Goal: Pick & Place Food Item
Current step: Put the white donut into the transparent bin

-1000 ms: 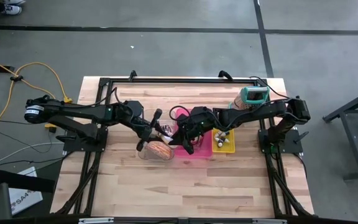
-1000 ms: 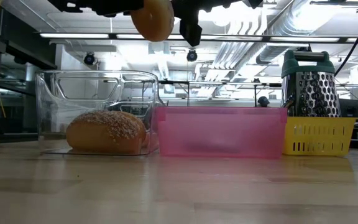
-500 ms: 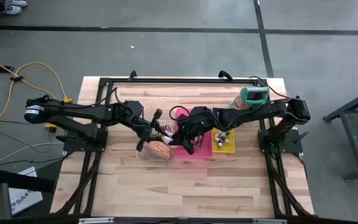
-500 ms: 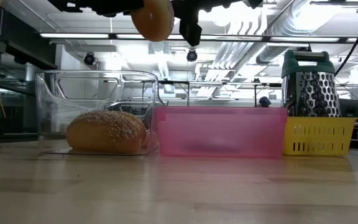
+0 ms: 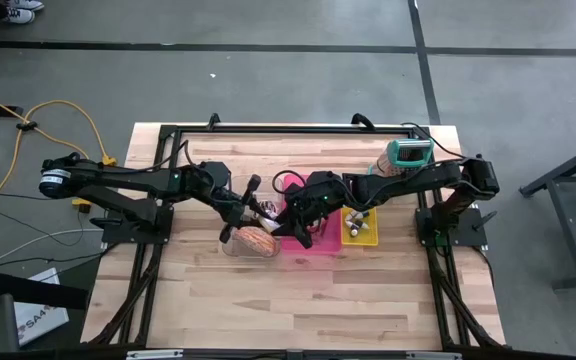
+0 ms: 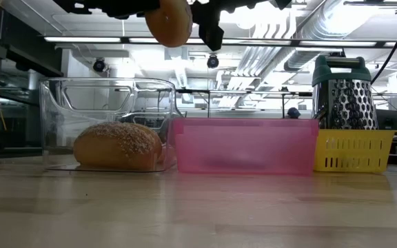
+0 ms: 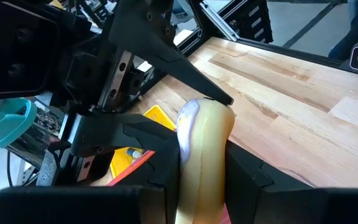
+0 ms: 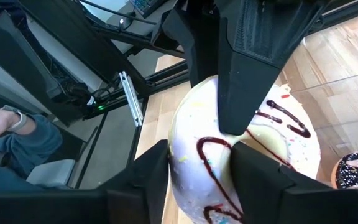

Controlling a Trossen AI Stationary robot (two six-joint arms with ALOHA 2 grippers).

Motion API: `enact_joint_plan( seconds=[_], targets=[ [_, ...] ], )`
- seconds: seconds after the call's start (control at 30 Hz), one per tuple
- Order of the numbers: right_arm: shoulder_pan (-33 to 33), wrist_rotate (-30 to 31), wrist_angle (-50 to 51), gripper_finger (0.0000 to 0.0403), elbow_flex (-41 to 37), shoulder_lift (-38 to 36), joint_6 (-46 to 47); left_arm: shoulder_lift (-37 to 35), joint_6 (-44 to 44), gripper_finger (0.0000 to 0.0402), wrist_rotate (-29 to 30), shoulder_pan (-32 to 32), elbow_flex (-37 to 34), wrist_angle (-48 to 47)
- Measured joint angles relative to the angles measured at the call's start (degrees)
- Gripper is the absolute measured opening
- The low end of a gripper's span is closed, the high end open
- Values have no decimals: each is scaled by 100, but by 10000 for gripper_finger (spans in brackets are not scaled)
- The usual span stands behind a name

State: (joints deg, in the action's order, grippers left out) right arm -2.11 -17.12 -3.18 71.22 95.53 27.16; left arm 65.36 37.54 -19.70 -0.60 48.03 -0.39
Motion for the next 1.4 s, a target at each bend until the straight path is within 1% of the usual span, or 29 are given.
enact_joint_plan(
  seconds=[0.13, 0.4, 0.6, 0.93, 1.13, 1.4],
  targets=[
    [0, -30, 0, 160, 0, 0, -35, 0, 0, 89, 0, 0, 0, -1],
    [156, -495, 15, 162, 0, -23, -39, -2, -1, 89, -2, 2, 4, -62],
    [376, -1009, 12, 162, 0, -30, -39, -4, -179, 89, -3, 0, 4, -97],
    [693, -1951, 109, 162, 0, -38, -40, -4, -193, 89, -4, 29, 4, -102],
    [934, -2118, 374, 162, 0, -39, -42, -4, -197, 89, -4, 173, 4, -100],
    [1146, -2254, 387, 162, 0, -39, -42, -4, -197, 89, 3, 203, 4, -90]
  ],
)
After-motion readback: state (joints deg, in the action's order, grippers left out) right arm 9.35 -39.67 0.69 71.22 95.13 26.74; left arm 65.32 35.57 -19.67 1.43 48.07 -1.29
